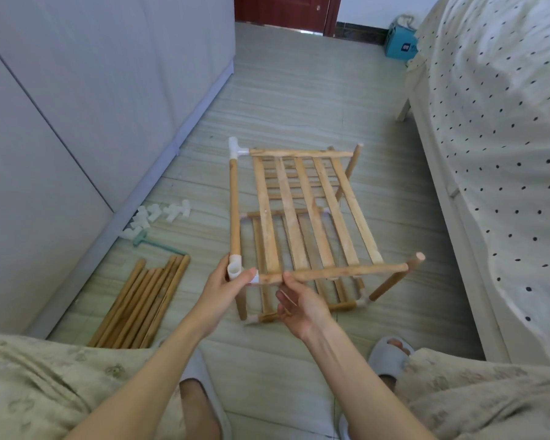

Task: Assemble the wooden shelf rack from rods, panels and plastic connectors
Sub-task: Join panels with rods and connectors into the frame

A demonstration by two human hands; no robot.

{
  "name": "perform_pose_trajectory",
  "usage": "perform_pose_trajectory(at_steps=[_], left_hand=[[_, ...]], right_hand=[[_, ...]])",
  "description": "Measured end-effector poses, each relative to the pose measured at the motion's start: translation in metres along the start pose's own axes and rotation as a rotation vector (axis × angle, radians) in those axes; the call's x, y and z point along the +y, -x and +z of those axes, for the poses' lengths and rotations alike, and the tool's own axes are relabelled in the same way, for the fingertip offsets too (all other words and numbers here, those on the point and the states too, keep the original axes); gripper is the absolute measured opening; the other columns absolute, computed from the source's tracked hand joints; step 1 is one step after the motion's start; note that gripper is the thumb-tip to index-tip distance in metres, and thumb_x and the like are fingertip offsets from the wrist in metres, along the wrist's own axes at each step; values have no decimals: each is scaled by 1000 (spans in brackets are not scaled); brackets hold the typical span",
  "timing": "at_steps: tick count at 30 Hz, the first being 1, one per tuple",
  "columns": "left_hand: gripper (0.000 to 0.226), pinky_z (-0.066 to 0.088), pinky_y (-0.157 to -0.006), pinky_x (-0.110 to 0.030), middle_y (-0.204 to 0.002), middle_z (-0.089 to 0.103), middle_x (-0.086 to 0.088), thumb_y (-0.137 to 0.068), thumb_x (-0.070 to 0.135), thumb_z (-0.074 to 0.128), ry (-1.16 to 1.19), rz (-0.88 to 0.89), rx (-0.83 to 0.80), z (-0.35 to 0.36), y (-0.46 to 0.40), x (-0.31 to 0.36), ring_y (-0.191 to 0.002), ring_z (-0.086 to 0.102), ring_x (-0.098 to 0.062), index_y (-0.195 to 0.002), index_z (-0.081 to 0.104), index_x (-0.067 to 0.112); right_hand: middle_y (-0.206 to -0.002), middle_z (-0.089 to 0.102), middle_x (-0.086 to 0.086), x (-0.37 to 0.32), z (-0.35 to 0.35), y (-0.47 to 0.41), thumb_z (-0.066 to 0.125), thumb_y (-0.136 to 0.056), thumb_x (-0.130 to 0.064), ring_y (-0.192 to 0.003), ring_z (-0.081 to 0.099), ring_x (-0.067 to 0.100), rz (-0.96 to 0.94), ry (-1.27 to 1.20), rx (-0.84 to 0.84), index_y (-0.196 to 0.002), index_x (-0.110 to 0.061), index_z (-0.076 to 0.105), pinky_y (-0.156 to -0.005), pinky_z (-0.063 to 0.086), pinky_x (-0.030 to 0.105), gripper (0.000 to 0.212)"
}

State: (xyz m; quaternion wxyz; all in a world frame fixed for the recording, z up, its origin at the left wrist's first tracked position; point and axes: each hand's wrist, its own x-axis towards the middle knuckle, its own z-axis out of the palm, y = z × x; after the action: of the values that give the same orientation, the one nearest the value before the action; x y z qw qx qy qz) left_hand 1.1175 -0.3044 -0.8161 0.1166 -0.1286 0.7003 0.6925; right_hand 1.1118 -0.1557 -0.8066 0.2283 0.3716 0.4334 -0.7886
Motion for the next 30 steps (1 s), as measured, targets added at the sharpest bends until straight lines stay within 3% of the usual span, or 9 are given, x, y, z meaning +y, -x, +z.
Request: perform_pose_trajectory(at_steps=[3, 7, 11, 14, 17, 19, 22, 26, 30], left_hand=[[15, 40, -102, -42, -96, 62, -9, -85, 26, 68, -15, -4, -32, -7, -6, 3, -106, 60, -24, -94, 59, 19], [22, 41, -101, -35, -114, 63, -12, -77, 37, 68, -2, -12, -77, -6, -8, 7, -111, 58, -16, -96, 58, 36], [37, 40, -103, -37, -112, 64, -7, -71, 44, 67, -18, -31, -105, -10, -10, 8, -112, 58, -15, -105, 57, 34], [36, 38, -106, -39, -109, 65, -8, -72, 44, 67, -31, -27, -130, -12, -10, 6, -110, 59, -13, -104, 56, 34], [39, 38, -106, -39, -106, 67, -8, -71, 46, 68, -31, -24, -135, -12, -11, 6, -109, 60, -12, -105, 56, 33], [40, 38, -106, -38, -105, 67, -8, -70, 46, 68, -31, -20, -134, -13, -12, 6, -108, 60, -11, -106, 55, 33], [34, 39, -105, -37, -105, 67, -9, -71, 46, 68, -38, -16, -135, -14, -12, 7, -106, 61, -13, -100, 57, 34], [28, 39, -102, -33, -106, 66, -11, -72, 45, 69, -43, -17, -148, -17, -12, 8, -104, 62, -11, -95, 57, 34], [28, 42, -95, -29, -97, 68, -3, -85, 33, 67, -24, -12, -121, -18, -14, 4, -103, 62, -9, -109, 55, 28]], right_hand=[[-79, 68, -1, -1, -2, 4, 66, -86, -19, -83, 57, 16, 32, -63, 4, -81, -17, 65, -62, 40, 27, 5], [-88, 67, 1, -4, -8, 5, 61, -90, -22, -87, 58, 18, 18, -62, -22, -89, -17, 64, -63, 42, 27, 5], [-91, 68, 1, -7, -12, 10, 53, -95, -29, -87, 61, 18, -57, 146, -18, -94, -14, 64, -64, 47, 26, 18], [-72, 65, -4, -6, -17, 13, 54, -92, -38, -74, 63, 18, -476, 791, 223, -75, -17, 59, -56, 43, 23, 27], [-88, 56, -4, -11, -21, 11, 59, -87, -41, -87, 53, 17, -1079, 1440, 394, -88, -17, 54, -72, 37, 28, 24], [-107, 51, -2, -17, -19, 5, 57, -86, -48, -105, 45, 19, -1196, 1815, 325, -107, -20, 55, -90, 30, 36, 35], [-119, 54, 0, -30, -16, -5, 51, -89, -47, -119, 38, 21, -1112, 2078, 142, -113, -19, 51, -102, 25, 41, 37], [-116, 59, 4, -43, -17, -11, 47, -95, -33, -118, 36, 23, -1065, 2081, -85, -111, -14, 47, -94, 31, 39, 25], [-112, 60, 1, -46, -20, -11, 48, -95, -29, -112, 39, 19, -1089, 1950, -159, -105, -16, 46, -97, 26, 37, 17]])
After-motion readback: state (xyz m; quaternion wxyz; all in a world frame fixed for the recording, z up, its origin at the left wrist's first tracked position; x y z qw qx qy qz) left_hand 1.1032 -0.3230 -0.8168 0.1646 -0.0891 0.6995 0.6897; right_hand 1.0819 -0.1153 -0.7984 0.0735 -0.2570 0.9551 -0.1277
